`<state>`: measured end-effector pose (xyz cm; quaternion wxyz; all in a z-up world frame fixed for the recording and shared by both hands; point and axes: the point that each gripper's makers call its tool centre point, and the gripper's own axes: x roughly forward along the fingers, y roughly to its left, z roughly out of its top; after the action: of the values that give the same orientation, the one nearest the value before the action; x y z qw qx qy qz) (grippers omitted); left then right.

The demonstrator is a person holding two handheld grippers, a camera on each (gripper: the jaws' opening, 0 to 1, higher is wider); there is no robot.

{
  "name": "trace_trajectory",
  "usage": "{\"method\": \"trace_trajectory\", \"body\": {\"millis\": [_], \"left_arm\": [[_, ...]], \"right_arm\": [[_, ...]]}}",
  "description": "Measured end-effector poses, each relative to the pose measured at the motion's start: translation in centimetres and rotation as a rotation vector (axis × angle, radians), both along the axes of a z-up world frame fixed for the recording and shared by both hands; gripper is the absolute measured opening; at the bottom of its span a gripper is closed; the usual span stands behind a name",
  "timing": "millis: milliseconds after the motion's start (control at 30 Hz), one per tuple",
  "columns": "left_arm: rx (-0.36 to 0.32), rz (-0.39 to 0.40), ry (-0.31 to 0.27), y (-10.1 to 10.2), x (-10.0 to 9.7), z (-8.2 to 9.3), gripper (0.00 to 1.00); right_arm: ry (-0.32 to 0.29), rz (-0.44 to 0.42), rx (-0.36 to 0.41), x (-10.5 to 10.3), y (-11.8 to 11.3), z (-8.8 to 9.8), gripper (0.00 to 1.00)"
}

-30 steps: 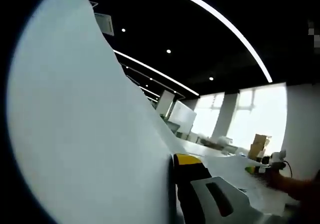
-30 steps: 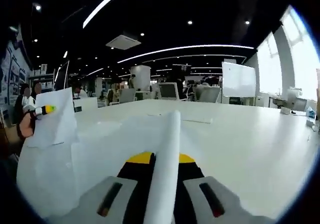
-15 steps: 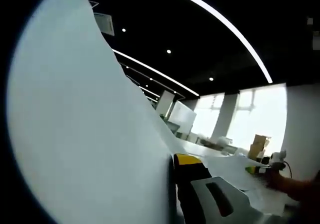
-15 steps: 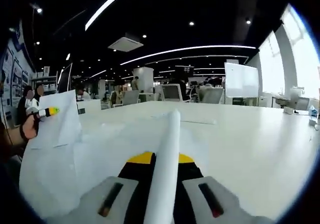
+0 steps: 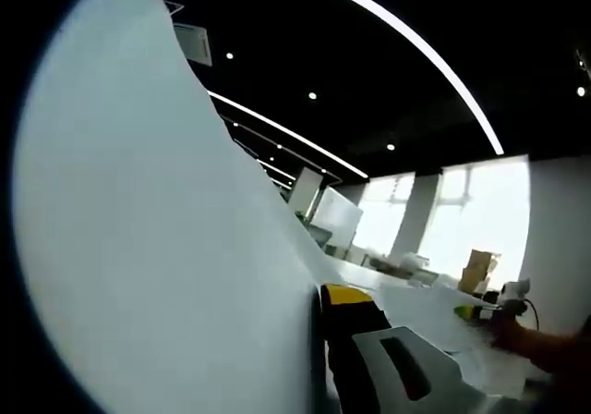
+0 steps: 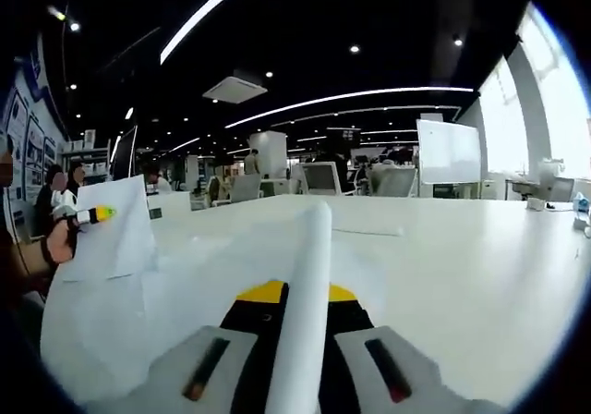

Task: Organize the stack of printing papers by aligning and flattening the scattered papers on the table

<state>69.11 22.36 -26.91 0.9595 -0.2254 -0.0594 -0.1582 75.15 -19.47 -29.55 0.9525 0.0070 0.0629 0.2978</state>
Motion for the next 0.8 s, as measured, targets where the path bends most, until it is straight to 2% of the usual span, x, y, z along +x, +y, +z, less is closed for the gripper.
{"method": "trace_trajectory", "body": {"millis": [800], "left_arm": [[0.008,-0.002,0.003,-0.83,-0.32,0.33,0.08]], "right_arm": [[-0.012,-0.026,0.017,0.20,-0.40,0.56,0.00]]}}
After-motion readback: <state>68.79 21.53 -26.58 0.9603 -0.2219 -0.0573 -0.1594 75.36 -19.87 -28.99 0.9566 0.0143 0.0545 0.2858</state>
